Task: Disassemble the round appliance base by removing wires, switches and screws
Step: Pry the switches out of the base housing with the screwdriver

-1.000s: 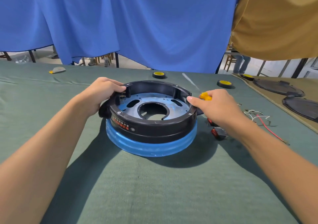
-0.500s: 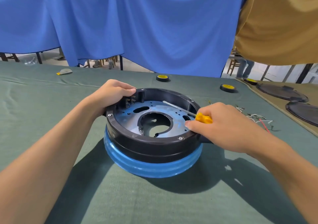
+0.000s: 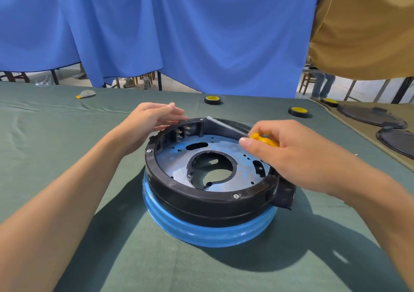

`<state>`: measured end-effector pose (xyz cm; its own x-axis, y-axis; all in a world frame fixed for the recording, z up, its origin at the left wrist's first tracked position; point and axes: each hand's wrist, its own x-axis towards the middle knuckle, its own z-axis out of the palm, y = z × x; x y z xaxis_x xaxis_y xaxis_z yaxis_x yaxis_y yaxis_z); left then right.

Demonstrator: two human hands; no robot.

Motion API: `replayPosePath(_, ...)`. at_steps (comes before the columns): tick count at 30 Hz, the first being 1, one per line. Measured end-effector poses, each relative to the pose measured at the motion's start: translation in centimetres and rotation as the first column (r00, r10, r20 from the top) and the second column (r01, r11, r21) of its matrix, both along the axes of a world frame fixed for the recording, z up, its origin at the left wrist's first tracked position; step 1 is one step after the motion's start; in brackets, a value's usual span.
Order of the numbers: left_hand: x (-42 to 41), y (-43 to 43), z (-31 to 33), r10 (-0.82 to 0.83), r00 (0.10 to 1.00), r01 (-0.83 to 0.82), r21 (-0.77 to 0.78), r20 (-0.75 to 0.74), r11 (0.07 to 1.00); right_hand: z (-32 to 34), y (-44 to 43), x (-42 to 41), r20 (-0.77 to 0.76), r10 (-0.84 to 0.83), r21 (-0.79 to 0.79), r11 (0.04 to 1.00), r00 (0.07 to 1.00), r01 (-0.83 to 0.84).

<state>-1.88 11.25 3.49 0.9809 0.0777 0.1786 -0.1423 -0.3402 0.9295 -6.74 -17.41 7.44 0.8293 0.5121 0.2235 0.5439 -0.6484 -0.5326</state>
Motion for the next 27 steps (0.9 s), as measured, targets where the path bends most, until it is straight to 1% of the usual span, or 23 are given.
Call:
replayPosePath(1,-0.3,-0.1,-0.5,0.013,1.0,-0.013,-0.011,0.004,1.0,0.1,0.7,0.2,0.008,0.03,-0.027,0.999,1.0,-0.03)
replayPosePath(2,-0.5,-0.2,-1.0,0.013,1.0,-0.013,-0.053,-0.005,0.998,0.2,1.4,0.4,0.014,0.054,-0.055,0.997,0.998,-0.053)
replayPosePath(4,-1.0,-0.7,-1.9,-0.023,0.997,0.006,-0.24,-0.067,0.971,0.2,3.0,1.1,0.029,0.079,-0.11,0.991,0.996,-0.075)
replayPosePath(6,-1.3,-1.0,-2.4,-0.079,0.991,0.03,-0.4,-0.108,0.916,-0.1,4.6,1.9,0.054,0.069,-0.171,0.983,0.996,-0.059)
replayPosePath(9,-1.2,-1.1,-2.9,-0.111,0.991,0.059,-0.492,-0.076,0.869,-0.7,6.2,2.7,0.098,0.046,-0.233,0.972,0.994,-0.022)
replayPosePath(13,-0.9,-1.0,-3.3,-0.16,0.986,0.111,-0.532,-0.048,0.84,-1.3,6.6,3.0,0.109,0.036,-0.214,0.977,0.993,-0.012)
replayPosePath(16,-0.5,-0.8,-3.2,-0.151,0.988,0.107,-0.537,-0.038,0.837,-1.7,6.6,3.0,0.137,0.047,-0.186,0.982,0.989,-0.021)
replayPosePath(22,-0.5,-0.9,-3.4,-0.175,0.984,0.122,-0.555,-0.043,0.823,-2.1,7.3,3.0,0.136,0.043,-0.155,0.988,0.99,-0.022)
replayPosePath(27,-0.8,-1.3,-3.2,-0.138,0.99,0.11,-0.537,-0.013,0.836,-1.4,7.6,3.2,0.138,0.077,-0.204,0.978,0.987,-0.048)
